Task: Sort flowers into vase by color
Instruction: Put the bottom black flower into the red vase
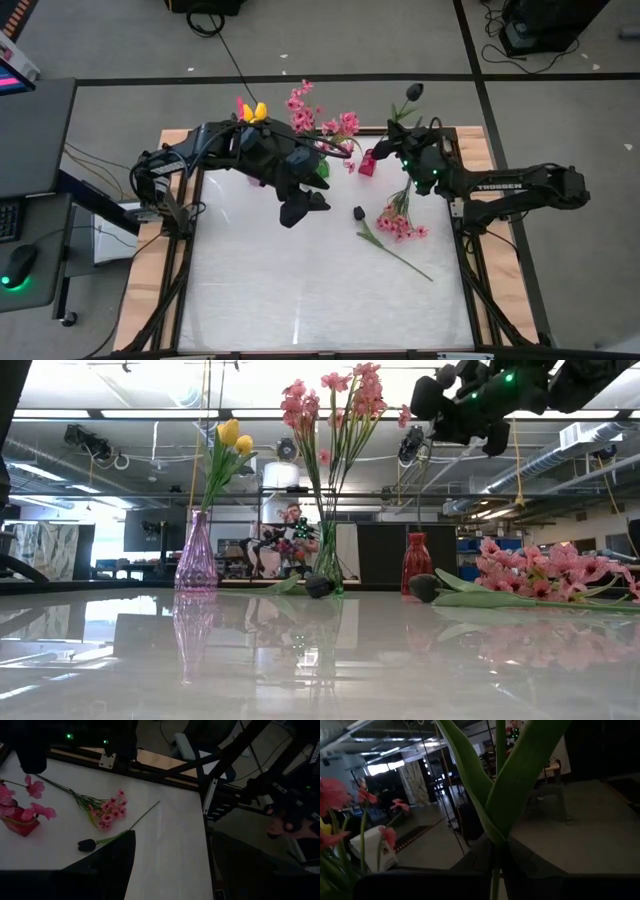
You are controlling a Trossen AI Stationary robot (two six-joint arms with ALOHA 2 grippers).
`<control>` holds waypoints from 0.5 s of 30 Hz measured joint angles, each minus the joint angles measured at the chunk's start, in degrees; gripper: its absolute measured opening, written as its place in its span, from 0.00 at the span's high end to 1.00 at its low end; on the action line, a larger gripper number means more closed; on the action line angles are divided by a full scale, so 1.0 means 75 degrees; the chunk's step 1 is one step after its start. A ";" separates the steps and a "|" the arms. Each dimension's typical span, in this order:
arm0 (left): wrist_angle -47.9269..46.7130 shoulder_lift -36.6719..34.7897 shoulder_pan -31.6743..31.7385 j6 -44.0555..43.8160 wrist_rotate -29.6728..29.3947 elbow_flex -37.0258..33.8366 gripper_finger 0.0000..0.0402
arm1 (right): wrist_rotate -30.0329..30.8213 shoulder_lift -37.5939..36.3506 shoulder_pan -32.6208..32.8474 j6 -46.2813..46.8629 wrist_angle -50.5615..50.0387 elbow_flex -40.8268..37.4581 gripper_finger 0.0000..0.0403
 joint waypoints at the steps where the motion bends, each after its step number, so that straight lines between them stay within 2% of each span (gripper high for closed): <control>1: 0.0000 0.0000 0.0000 0.0000 0.0002 0.0000 0.33 | -0.0007 0.0000 -0.0014 0.0001 -0.0041 0.0000 0.90; 15: 0.0009 0.0000 0.0000 -0.0003 0.0015 0.0000 0.33 | -0.0688 0.0182 -0.0444 0.0275 -0.0562 0.0000 0.90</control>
